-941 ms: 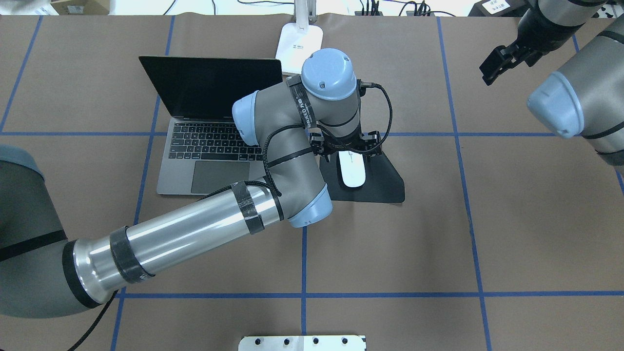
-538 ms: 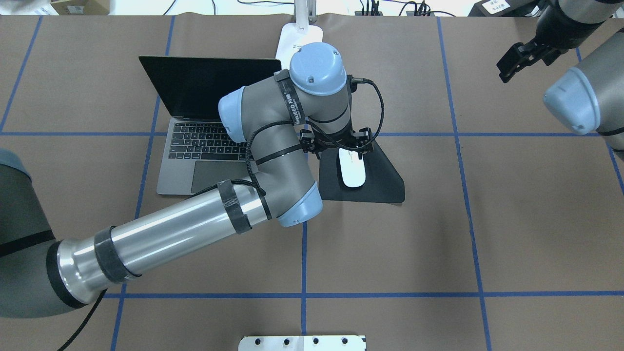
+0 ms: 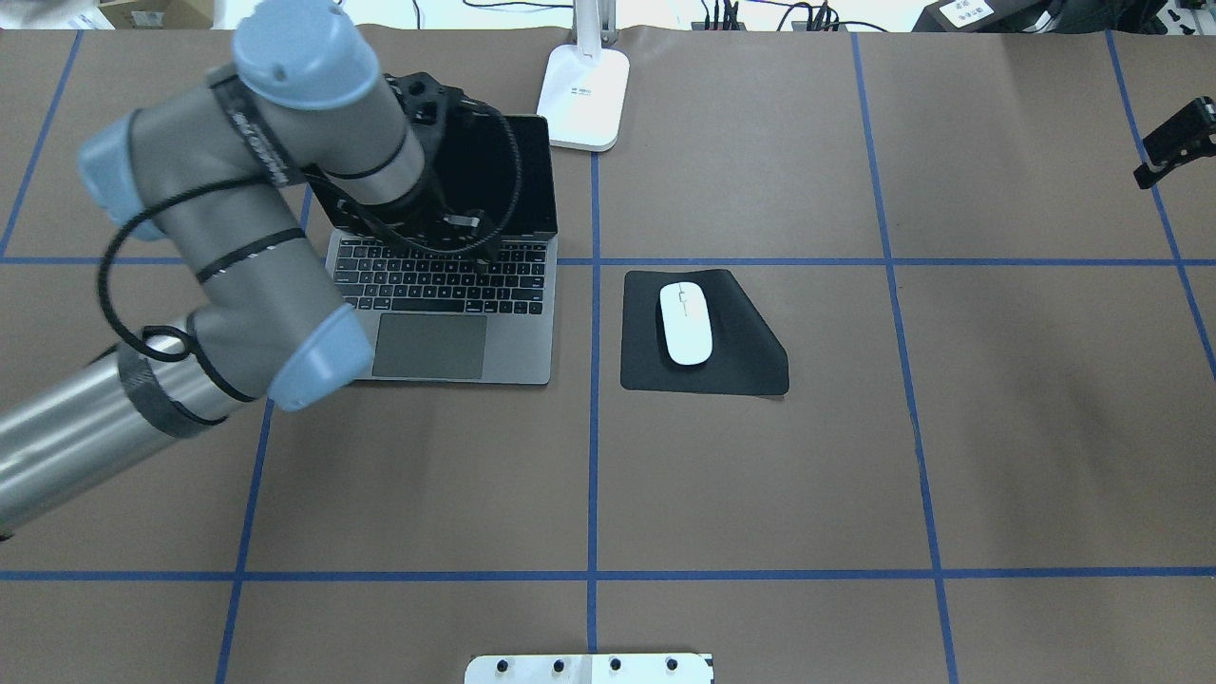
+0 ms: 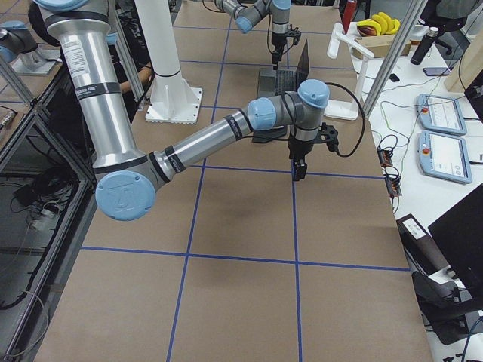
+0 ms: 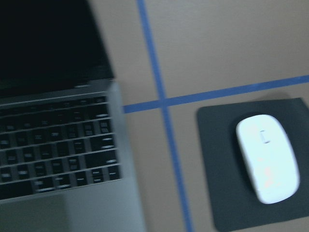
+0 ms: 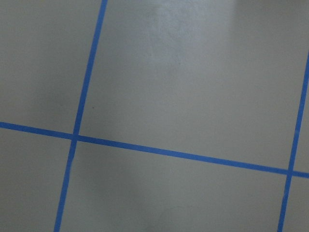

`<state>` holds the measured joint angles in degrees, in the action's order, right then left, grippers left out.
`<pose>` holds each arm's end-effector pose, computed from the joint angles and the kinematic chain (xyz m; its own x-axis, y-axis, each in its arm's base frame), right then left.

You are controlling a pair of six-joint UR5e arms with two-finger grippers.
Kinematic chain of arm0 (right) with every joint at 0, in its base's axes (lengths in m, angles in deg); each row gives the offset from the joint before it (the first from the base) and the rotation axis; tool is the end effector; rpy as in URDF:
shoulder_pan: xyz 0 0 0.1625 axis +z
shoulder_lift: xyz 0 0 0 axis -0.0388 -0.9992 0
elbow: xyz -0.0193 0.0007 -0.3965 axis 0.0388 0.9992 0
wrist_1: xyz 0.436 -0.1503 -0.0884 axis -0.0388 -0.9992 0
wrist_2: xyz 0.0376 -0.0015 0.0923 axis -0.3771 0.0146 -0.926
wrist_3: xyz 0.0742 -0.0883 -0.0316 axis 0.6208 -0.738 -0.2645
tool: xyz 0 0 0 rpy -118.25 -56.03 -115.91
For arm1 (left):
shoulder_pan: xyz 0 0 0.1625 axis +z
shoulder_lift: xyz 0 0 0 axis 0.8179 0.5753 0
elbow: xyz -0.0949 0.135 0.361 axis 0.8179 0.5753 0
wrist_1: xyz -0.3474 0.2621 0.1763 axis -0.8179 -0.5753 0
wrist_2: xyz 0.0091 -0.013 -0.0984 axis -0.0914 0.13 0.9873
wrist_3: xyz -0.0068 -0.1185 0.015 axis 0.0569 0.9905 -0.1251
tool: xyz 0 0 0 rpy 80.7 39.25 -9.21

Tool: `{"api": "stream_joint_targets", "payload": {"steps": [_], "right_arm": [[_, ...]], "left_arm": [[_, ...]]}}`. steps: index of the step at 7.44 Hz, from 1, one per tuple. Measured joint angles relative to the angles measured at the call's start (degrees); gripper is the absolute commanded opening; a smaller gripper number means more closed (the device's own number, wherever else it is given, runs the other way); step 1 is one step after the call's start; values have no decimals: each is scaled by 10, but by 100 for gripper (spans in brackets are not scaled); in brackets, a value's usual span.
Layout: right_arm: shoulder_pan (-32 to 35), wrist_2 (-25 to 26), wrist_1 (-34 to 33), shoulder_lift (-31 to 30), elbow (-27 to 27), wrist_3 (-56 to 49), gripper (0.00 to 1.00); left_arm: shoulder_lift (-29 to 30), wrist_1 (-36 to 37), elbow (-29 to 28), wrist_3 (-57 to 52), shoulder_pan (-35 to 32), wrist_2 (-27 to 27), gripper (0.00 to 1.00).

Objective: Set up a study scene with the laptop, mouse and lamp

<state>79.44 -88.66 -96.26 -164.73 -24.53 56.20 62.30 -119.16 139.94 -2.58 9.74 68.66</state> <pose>-0.0817 -0.5931 0.4013 0.7131 -0.0686 0.6977 0.0568 0.9976 0.0400 0.4443 -0.5491 0.1657 0.6250 0.2686 -0.7330 -0.1336 0.9619 0.2386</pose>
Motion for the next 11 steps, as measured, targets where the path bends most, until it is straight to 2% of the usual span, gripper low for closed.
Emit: {"api": "stream_joint_targets", "payload": {"steps": [2,5,7,9,11], "right_arm": [[27,-16,1,-46,-1,-9,100],[61,-16,1,-89,0,-79,100],[74,-15,15,-115,0,-123,100],[78,-14,67,-149,0,-134,100],[79,-14,86,-160,-2,-134,100]], "left_arm": [[-87,1,25,-127,-94,58,99],[-204,0,21,-322,-241,119,99],[-274,-4,19,-406,-302,133,99],[-338,-6,18,-473,-352,135,99],[-395,-7,26,-521,-391,135,99]]}}
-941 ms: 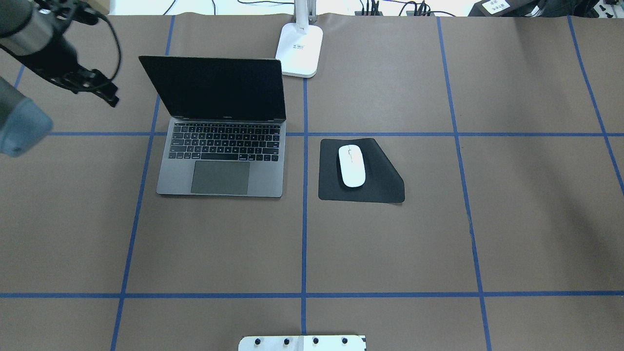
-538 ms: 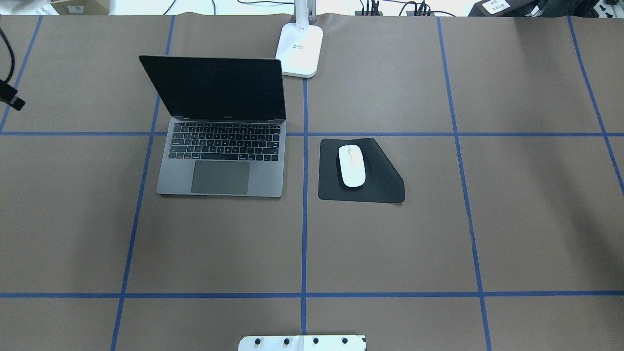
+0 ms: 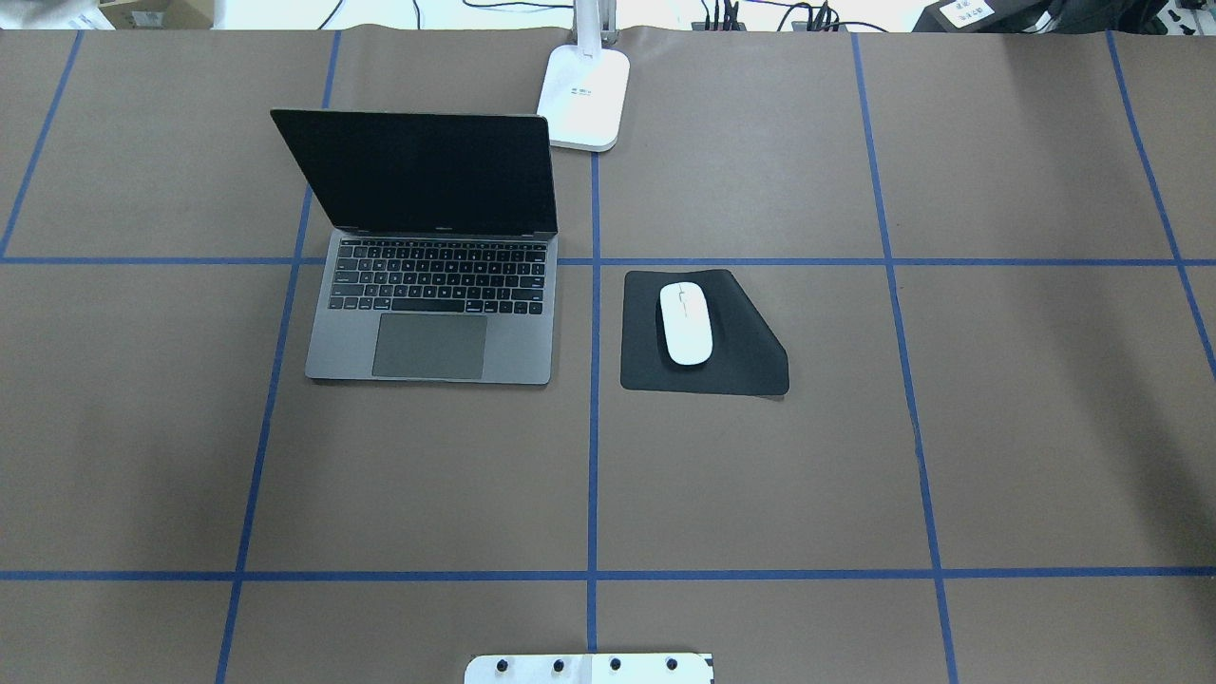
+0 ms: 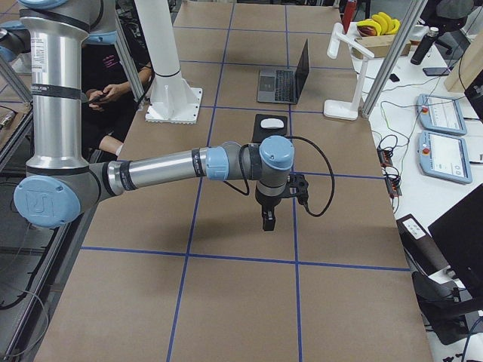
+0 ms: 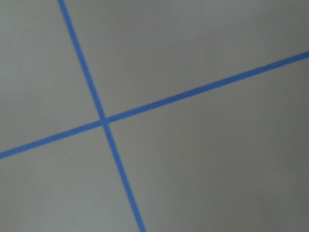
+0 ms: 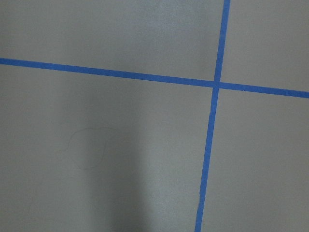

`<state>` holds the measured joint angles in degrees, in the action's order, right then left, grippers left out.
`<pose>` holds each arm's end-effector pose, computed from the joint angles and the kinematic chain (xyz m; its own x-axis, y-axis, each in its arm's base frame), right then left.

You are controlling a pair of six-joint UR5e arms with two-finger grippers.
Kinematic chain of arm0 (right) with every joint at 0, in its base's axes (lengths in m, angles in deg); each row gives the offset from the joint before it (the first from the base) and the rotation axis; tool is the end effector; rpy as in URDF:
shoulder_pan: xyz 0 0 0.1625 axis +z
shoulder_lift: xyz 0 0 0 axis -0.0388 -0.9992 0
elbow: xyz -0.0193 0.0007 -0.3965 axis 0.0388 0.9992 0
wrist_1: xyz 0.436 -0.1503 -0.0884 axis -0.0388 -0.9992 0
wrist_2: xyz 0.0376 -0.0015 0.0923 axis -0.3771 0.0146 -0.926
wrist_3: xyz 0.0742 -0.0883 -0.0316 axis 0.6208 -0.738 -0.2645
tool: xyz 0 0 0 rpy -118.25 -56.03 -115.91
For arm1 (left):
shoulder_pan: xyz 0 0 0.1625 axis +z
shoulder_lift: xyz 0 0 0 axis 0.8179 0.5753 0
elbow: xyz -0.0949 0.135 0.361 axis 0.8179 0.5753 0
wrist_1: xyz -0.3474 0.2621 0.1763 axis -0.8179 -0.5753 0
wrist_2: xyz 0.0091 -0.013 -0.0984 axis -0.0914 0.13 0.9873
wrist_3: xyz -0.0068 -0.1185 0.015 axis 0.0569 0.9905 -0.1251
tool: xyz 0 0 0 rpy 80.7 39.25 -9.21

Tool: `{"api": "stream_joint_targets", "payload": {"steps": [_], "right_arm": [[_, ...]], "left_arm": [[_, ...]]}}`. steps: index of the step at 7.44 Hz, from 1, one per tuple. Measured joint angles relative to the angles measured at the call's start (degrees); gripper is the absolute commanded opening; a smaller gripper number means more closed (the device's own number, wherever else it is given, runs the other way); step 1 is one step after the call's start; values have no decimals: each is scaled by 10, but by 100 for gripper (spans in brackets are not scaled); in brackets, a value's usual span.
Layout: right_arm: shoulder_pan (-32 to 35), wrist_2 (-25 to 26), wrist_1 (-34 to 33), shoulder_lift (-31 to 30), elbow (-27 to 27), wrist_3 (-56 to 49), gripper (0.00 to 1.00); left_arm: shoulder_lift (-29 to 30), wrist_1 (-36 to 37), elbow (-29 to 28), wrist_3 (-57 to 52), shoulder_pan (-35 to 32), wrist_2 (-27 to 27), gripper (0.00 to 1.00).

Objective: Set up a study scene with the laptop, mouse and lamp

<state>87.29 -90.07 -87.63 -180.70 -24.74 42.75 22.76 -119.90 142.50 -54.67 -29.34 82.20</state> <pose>0.0045 -0.5231 0.5373 0.7049 -0.1190 0.6993 0.0901 0.9929 0.0781 0.0048 -0.5433 0.5691 0.6809 0.3043 -0.6662 -0.2139 0.9526 0.2164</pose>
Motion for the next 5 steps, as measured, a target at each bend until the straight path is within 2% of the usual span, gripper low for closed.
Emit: {"api": "stream_joint_targets", "payload": {"steps": [2,5], "right_arm": [[2,1,3,-1,-3,0,100],[3,1,3,2,-5,0,100]], "left_arm": [[-38,-6,9,-12,-13,1,99],[-52,-8,9,-13,-15,1,99]]}}
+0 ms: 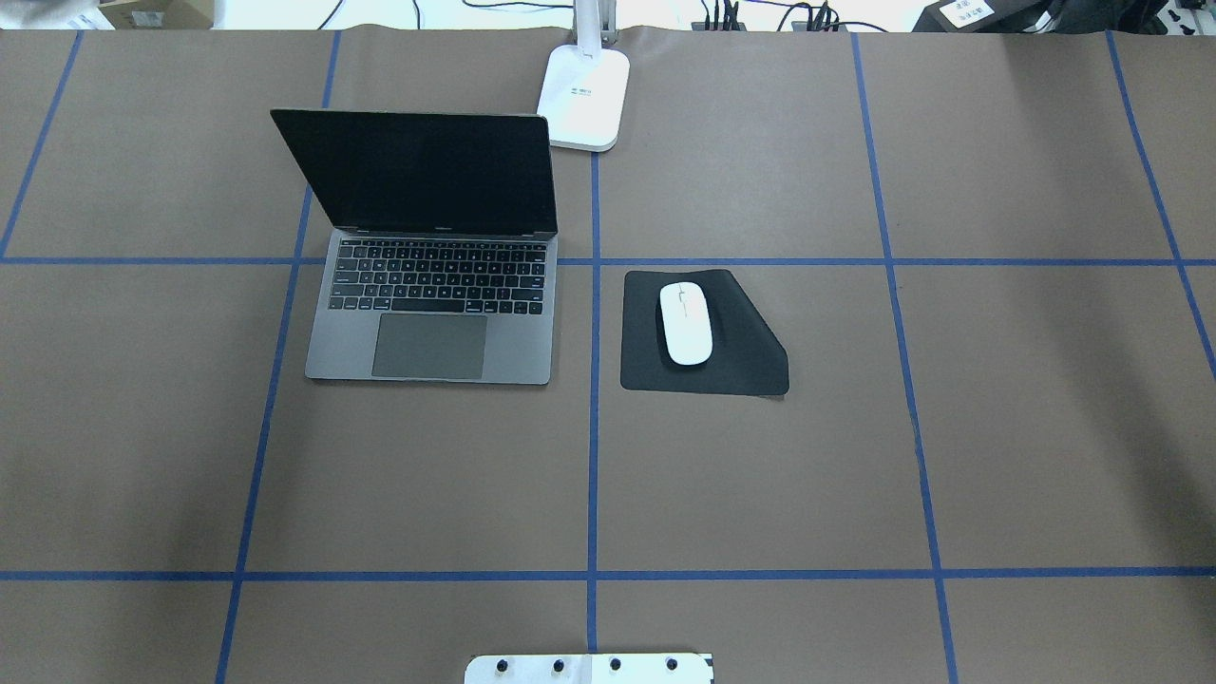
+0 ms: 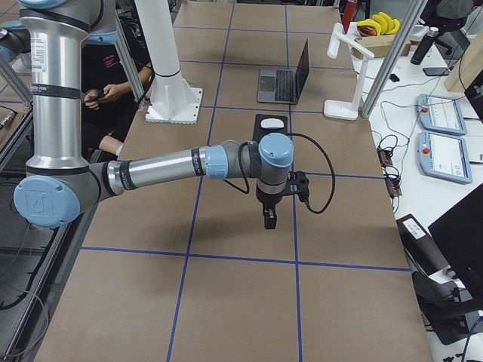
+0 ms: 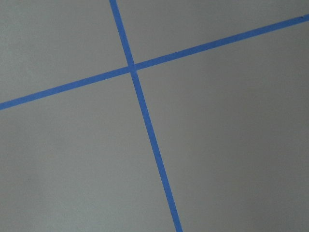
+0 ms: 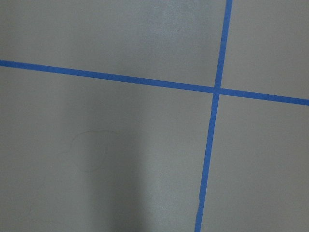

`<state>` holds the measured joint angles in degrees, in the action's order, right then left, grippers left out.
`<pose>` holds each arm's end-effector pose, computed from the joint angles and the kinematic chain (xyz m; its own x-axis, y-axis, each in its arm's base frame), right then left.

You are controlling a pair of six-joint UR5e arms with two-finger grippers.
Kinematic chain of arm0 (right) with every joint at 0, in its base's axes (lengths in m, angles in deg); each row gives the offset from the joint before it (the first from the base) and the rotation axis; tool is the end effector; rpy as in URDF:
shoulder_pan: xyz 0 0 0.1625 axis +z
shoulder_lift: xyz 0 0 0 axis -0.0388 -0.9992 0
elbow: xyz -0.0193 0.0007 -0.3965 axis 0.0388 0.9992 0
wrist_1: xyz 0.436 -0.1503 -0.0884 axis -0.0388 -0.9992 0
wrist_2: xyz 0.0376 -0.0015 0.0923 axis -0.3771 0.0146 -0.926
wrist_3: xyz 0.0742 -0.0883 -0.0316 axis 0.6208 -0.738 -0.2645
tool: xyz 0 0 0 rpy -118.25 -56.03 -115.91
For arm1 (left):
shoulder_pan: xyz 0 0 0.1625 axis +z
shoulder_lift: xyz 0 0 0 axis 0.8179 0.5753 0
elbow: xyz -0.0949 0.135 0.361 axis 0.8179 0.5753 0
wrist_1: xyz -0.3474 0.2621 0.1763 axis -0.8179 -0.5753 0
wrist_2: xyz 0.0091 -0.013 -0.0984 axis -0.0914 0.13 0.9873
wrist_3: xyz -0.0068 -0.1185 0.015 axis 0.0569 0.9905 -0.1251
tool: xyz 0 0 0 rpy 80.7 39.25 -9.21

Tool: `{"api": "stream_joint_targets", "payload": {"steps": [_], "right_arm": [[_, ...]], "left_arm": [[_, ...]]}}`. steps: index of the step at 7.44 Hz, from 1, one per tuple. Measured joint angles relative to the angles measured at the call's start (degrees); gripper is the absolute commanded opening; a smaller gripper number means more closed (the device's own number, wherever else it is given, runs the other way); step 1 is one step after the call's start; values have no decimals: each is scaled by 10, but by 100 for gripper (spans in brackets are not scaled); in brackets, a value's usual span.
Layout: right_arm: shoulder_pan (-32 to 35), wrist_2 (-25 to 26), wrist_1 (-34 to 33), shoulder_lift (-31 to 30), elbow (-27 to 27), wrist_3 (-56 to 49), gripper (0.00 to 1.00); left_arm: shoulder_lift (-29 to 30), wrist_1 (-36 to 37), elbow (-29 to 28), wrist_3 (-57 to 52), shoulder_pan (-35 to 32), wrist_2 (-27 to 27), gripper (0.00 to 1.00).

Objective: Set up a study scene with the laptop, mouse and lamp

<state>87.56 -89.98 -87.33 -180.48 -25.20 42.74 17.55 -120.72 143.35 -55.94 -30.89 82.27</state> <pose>0.0070 -0.5247 0.5305 0.7055 -0.1278 0.6971 0.0854 0.9918 0.0953 -0.0126 -0.5062 0.6068 0.6867 0.2657 -0.6766 -0.2041 0.9638 0.1713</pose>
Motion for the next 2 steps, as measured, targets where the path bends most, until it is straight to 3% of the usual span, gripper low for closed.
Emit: {"api": "stream_joint_targets", "payload": {"steps": [2], "right_arm": [[0,0,0,2,0,0,100]], "left_arm": [[-1,0,-1,0,-1,0,99]]}}
